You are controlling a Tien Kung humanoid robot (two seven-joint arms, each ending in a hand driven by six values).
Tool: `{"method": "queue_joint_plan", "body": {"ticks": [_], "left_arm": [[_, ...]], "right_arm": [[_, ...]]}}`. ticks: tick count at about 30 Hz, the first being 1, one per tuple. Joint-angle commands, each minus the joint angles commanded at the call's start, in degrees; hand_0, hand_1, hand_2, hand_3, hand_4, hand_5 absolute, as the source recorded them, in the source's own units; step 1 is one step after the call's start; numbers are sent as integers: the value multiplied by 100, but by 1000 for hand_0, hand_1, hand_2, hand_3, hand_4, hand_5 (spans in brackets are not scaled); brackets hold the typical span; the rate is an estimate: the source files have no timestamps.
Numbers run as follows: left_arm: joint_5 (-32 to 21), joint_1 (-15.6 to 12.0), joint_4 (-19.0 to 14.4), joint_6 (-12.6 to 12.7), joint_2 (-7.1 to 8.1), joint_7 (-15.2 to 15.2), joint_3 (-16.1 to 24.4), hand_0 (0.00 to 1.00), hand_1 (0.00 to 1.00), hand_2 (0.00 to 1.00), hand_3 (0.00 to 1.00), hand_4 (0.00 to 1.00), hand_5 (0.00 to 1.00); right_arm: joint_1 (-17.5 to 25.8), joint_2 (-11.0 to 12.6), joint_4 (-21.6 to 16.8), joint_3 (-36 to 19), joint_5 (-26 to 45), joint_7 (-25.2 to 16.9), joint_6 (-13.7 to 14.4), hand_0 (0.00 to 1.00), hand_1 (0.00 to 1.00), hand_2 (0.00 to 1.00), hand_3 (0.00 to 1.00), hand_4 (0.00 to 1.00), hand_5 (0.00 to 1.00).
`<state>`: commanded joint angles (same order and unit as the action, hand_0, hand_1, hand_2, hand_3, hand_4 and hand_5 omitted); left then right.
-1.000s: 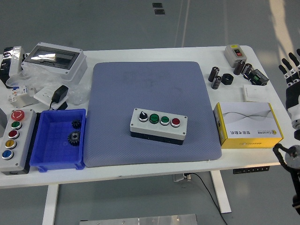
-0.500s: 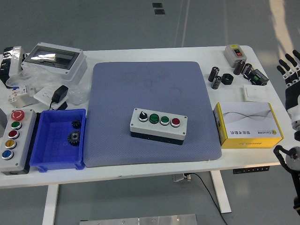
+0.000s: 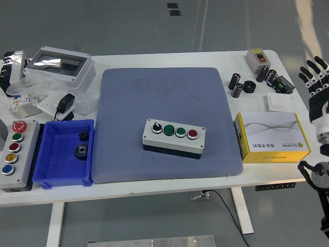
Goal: Pick up the button,place it on the desk,press the button,press the button
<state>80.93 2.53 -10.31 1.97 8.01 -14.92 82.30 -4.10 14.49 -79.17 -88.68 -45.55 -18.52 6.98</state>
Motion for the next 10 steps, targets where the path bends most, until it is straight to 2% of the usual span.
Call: {"method": "queue_joint_plan", "body": {"ticks": [10], "left_arm": [[33,44,0,6,-31,7,21,627,513,531,595,610,212]], "right_arm": [[-6,-8,3,26,26,6,-5,804,724,739,721,890,896]]}}
